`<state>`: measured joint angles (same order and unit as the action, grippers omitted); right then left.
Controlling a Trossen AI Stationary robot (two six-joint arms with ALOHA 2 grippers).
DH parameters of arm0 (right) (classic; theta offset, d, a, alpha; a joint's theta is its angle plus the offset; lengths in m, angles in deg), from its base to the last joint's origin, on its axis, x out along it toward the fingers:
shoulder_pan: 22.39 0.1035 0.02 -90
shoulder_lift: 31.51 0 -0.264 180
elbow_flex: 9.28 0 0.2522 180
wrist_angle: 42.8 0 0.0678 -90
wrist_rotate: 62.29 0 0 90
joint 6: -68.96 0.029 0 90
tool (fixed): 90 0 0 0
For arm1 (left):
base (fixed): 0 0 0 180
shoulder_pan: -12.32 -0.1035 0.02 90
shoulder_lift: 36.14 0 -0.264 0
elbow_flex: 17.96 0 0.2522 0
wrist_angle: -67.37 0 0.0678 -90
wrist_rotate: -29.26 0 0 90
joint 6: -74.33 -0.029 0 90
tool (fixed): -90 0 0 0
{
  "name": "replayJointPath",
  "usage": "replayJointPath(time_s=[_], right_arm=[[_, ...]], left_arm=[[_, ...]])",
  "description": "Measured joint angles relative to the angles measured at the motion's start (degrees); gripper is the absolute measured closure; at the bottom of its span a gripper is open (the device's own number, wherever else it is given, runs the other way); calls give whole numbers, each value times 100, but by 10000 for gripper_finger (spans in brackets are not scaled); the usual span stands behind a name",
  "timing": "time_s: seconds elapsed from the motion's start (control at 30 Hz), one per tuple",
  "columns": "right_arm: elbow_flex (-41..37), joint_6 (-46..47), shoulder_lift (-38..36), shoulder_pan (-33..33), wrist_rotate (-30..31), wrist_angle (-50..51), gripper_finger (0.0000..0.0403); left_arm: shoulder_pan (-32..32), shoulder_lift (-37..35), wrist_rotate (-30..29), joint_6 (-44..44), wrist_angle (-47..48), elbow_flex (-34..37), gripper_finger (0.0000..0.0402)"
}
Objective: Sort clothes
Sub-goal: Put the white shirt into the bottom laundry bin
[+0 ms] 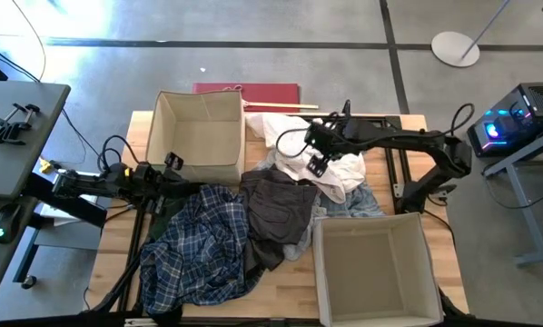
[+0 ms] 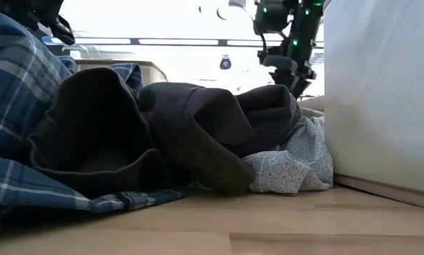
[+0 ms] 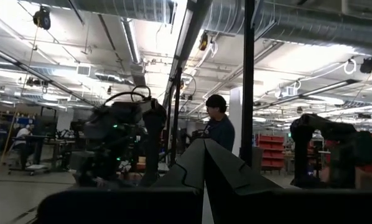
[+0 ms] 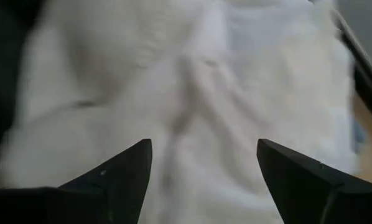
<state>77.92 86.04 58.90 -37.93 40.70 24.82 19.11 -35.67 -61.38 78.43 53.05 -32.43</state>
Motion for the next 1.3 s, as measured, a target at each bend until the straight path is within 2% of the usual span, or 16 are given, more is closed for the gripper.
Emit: replayJointPath(time_s=[0.2, 0.3, 0.4, 0.5, 0.7, 0.77, 0.87, 1.03, 1.2, 1.3], right_arm=[[-118, -145, 453, 640, -11, -514, 123], [-119, -109, 817, 671, -1, -473, 126], [-119, -197, 1151, 660, -63, -443, 148], [-117, -211, 1369, 651, -70, -505, 201], [-115, -546, 1574, 536, -308, -565, 369], [-106, -641, 1437, 526, -315, -551, 390], [67, -553, 960, 589, -181, -452, 381], [568, -530, -265, 974, 496, -179, 398], [1304, -729, -1448, 1629, 1906, -325, 399], [1731, -1483, -1954, 2172, 2671, -1147, 400]], left_arm=[[0, 0, 0, 77, 0, 0, 401], [0, 0, -1, 83, -2, 0, 401], [0, 0, -1, 85, -1, 0, 401], [2, 0, 0, 87, 0, 0, 401], [0, 0, 0, 83, -2, 0, 401], [0, 0, 0, 83, -2, 0, 401], [2, 0, 6, 112, -10, -2, 401], [2, -2, 2, 127, -54, -2, 401], [1, -2, 2, 126, -58, -2, 401], [2, 0, 2, 49, -121, -2, 401]])
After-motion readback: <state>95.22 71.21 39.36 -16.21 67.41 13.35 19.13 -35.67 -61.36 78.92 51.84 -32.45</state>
